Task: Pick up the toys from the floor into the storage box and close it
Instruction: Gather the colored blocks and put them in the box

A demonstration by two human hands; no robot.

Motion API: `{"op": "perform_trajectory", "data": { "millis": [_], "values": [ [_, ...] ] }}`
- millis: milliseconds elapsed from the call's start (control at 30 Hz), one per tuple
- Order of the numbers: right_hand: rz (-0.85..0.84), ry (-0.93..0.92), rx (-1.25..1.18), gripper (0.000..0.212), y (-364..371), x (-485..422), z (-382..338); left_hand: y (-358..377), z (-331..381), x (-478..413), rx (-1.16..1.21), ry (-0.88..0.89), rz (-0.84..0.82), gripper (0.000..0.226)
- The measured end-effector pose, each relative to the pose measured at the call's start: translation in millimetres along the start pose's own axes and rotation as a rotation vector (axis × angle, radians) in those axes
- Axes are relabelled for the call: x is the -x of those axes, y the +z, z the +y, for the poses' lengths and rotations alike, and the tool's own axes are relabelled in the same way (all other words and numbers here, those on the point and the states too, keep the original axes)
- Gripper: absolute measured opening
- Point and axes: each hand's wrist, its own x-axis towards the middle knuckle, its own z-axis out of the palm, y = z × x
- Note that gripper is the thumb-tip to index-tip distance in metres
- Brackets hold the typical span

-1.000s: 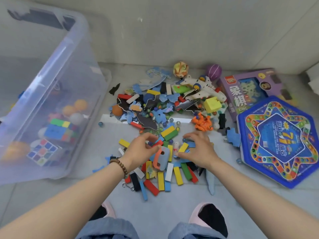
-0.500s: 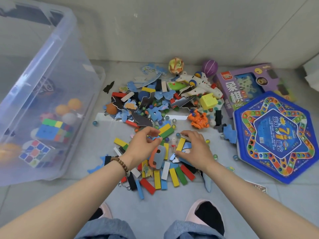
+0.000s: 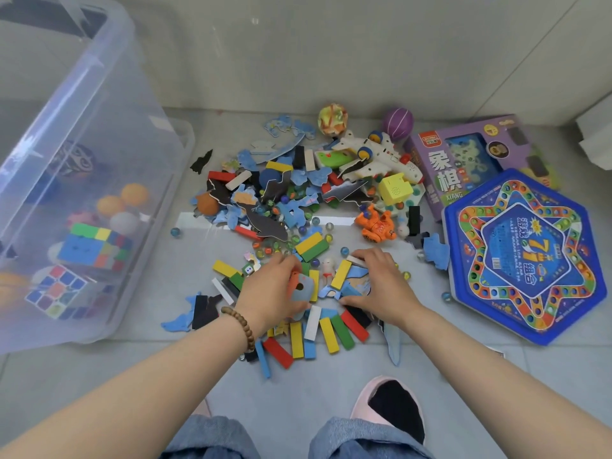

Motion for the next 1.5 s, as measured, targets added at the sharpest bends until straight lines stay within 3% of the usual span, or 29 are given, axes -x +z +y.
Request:
{"op": "perform_trajectory", "data": {
  "millis": [167, 400, 600, 833, 967, 1067, 1133, 1367, 1500],
  "values": [
    [-0.034, 0.062, -0.017, 0.081, -1.5, -2.0, -1.2, 5.0, 5.0, -0.3, 0.029, 0.028, 0.009, 0.05],
    [-0.083, 0.145, -0.09, 0.065, 0.2, -3.7, 1.3, 3.5, -4.4, -3.9, 0.419, -0.064, 0.015, 0.034],
    [-0.034, 0.175, -0.399, 0.039, -4.9, -4.3, 3.7, -3.5, -2.6, -14.8, 0.96, -0.219, 0.066, 0.019],
    [0.11, 0.221, -0.732, 0.021, -24.1, -8.1, -14.8, -16.4, 3.9, -20.6, 1.293, -0.387, -0.055, 0.021],
    [0.17, 0.235, -0.923, 0.019, -37.2, -11.4, -39.6, -20.6, 11.7, -19.0, 1.617, -0.504, -0.109, 0.036],
    [0.102, 0.226, -1.036, 0.017, -34.4, -10.6, -65.5, -25.1, 16.6, -16.2, 1.674, -0.448, -0.334, 0.058],
    [0.077, 0.231, -1.052, 0.019, -24.9, -9.3, -81.5, -27.0, 19.6, -16.8, 1.724, -0.417, -0.391, 0.067],
    [0.147, 0.299, -0.969, 0.022, -7.8, -9.3, -111.7, -25.7, 14.1, -24.7, 2.063, -0.504, -0.295, 0.076],
    [0.039, 0.45, -1.145, 0.04, -4.1, -8.6, -115.2, -32.4, 10.2, -19.4, 1.916, -0.397, -0.342, 0.07]
  ]
}}
